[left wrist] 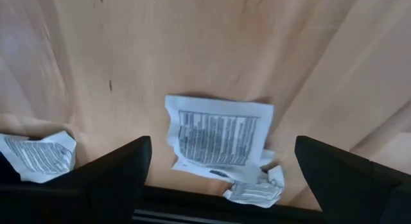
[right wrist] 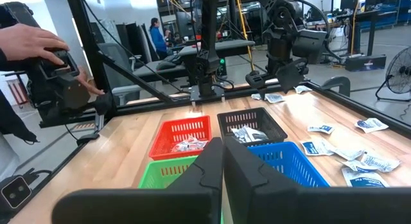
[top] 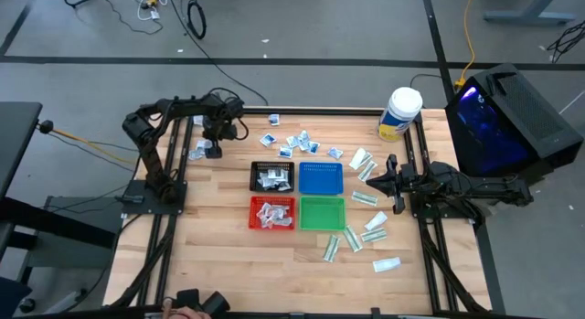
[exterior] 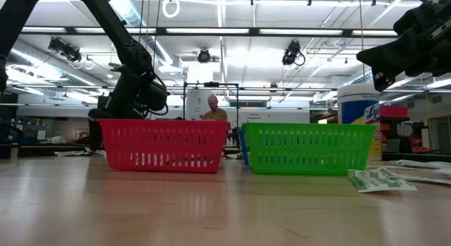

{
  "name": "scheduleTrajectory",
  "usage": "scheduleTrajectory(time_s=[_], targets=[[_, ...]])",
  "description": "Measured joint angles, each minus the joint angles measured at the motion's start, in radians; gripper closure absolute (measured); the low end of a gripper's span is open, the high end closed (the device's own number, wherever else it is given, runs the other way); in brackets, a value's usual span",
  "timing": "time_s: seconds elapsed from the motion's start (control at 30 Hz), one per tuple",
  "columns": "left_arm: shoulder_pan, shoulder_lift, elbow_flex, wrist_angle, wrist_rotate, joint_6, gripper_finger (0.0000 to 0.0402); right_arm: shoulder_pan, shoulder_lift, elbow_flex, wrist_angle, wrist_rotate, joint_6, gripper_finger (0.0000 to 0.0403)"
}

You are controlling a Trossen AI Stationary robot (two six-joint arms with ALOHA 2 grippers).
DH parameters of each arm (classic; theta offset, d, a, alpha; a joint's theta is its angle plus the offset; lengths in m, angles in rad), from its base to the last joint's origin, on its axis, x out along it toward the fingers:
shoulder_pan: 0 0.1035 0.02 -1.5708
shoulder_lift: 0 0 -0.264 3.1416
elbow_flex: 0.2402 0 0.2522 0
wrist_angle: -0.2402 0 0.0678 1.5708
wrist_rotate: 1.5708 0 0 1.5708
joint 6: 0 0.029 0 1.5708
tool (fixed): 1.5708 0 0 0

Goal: Pick & Place First Aid Supplies
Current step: Put the gray towelette pack into the black bin

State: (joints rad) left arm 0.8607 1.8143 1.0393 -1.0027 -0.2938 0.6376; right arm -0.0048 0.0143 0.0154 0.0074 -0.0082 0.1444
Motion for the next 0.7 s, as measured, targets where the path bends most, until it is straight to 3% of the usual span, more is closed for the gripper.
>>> scheduleTrajectory(time_s=[0.43,0.7], targets=[[0.002,0.066,0.003,0.009,0.002,0.003,0.0012,0.000,0.000,0.000,0.000,0.000,0.000,0.0385],[0.000,0.067,0.002,0.008,0.010,0.008,0.0065,0.000,0.000,0.000,0.000,0.000,0.000,0.0385]])
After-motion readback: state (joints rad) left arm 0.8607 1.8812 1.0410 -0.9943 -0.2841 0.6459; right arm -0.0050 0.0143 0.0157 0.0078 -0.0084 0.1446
